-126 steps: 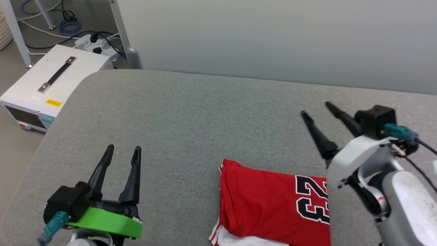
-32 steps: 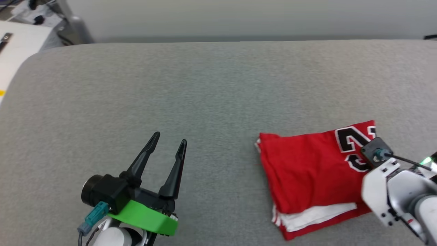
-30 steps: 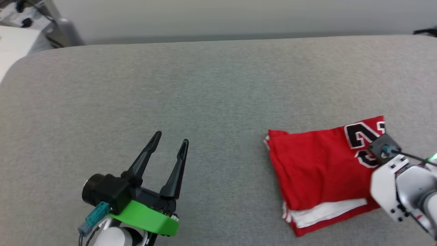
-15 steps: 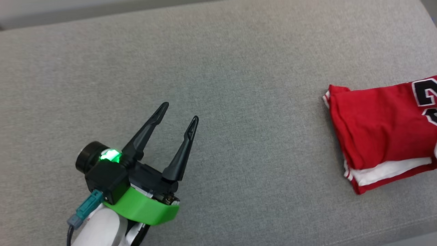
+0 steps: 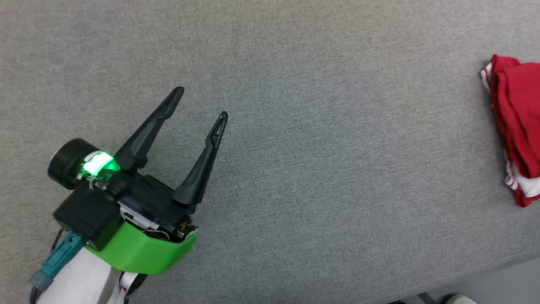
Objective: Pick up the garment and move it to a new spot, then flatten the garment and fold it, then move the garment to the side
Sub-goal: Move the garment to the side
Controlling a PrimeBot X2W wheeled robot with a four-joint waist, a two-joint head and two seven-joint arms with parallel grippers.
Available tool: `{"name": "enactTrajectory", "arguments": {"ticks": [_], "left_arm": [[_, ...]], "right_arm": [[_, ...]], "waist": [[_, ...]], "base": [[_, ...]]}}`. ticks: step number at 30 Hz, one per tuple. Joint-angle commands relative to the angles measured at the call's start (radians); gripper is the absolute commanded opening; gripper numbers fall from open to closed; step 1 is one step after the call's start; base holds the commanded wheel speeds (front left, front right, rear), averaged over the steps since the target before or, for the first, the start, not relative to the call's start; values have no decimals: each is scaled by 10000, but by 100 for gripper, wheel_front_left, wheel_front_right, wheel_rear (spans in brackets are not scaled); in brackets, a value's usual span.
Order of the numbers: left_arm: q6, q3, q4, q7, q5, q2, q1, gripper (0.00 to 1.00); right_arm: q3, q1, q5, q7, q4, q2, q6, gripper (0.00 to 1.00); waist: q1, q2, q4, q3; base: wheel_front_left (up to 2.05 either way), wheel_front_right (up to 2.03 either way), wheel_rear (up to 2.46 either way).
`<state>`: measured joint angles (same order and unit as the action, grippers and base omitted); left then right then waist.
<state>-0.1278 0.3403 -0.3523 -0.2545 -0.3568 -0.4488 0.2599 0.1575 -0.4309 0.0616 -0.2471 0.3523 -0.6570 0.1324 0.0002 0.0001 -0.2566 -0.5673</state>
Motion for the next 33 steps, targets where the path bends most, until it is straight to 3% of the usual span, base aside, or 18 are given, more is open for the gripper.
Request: {"name": "enactTrajectory", "arguments": {"ticks": [1, 11, 12, 13, 14, 23, 28, 33], "left_arm": [[-24, -107, -156, -5, -48, -139, 243, 100], [41, -314, -336, 72, -158, -329, 310, 100], [42, -294, -268, 62, -170, -300, 305, 100], [45, -280, -205, 54, -178, -270, 302, 100], [47, -263, -119, 41, -189, -227, 301, 100], [42, -350, 945, -62, -309, 401, 72, 100], [30, -926, 1469, -68, -345, 953, -386, 100], [9, -1521, 1971, -70, -275, 1516, -1077, 100]], "right_arm": [[284, -310, 254, 170, 101, 123, -17, 0], [1006, -735, 1044, 640, 805, 872, -17, 2], [1103, -740, 1095, 699, 876, 902, -17, 33], [1226, -747, 1148, 740, 939, 934, -17, 95], [1380, -751, 1241, 791, 1016, 960, -17, 100], [1604, -736, 1141, 1365, 923, 707, -17, 100], [1208, -729, 315, 1728, 112, 874, -17, 100], [552, -238, -661, 1694, -1361, 1434, -17, 100]], "waist": [[-2, -1, 33, -695], [-2, -1, 255, -841], [-2, -1, 285, -773], [-2, -1, 310, -708], [-2, -1, 347, -614], [-2, -1, 732, 836], [-2, -1, 982, 1908], [-2, -1, 1306, 3018]], "base": [[0, 0, 0], [0, 0, 0], [0, 0, 0], [0, 0, 0], [0, 0, 0], [0, 0, 0], [0, 0, 0], [0, 0, 0]]}}
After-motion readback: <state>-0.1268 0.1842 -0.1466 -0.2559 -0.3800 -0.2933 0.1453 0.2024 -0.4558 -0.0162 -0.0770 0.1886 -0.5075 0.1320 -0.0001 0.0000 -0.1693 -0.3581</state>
